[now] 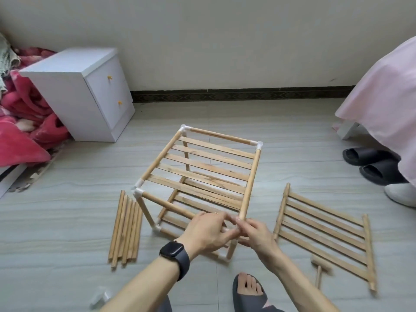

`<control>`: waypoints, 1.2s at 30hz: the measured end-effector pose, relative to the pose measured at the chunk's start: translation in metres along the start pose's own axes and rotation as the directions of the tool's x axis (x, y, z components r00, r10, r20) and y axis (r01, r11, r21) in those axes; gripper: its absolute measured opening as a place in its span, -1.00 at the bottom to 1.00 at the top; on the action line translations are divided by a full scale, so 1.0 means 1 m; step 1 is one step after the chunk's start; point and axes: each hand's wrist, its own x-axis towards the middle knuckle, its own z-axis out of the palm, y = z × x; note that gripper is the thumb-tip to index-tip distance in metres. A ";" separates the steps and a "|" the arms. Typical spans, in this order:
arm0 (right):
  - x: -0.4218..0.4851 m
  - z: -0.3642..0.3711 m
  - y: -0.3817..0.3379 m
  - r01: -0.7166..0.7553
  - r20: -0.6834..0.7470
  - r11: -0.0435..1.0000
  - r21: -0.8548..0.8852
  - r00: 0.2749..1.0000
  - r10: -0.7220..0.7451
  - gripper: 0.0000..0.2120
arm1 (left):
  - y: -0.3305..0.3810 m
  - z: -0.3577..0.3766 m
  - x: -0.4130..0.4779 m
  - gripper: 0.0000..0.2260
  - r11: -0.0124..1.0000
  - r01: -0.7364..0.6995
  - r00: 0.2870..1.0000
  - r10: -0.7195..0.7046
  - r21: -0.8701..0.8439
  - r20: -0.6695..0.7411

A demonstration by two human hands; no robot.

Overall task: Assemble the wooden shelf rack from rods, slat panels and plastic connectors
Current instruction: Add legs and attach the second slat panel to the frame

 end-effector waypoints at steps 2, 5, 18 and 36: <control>0.001 0.004 -0.004 -0.030 -0.010 0.974 0.224 0.999 0.033 -0.62 | -0.003 -0.003 -0.006 -0.55 0.999 0.002 1.000 -0.001 -0.051 0.014; 0.003 0.003 -0.011 -0.026 -0.060 0.945 0.325 0.997 0.049 -0.70 | 0.004 -0.007 -0.006 -0.56 0.999 0.024 0.997 -0.022 -0.024 0.072; 0.000 0.018 0.003 -0.022 -0.040 0.935 0.353 0.998 0.039 -0.77 | 0.006 0.001 -0.004 -0.40 0.981 0.154 0.962 -0.121 -0.122 0.245; 0.012 0.012 0.005 0.000 -0.066 0.965 0.262 0.998 0.018 -0.83 | -0.015 0.007 -0.020 -0.15 0.968 -0.132 0.990 0.137 0.212 -0.010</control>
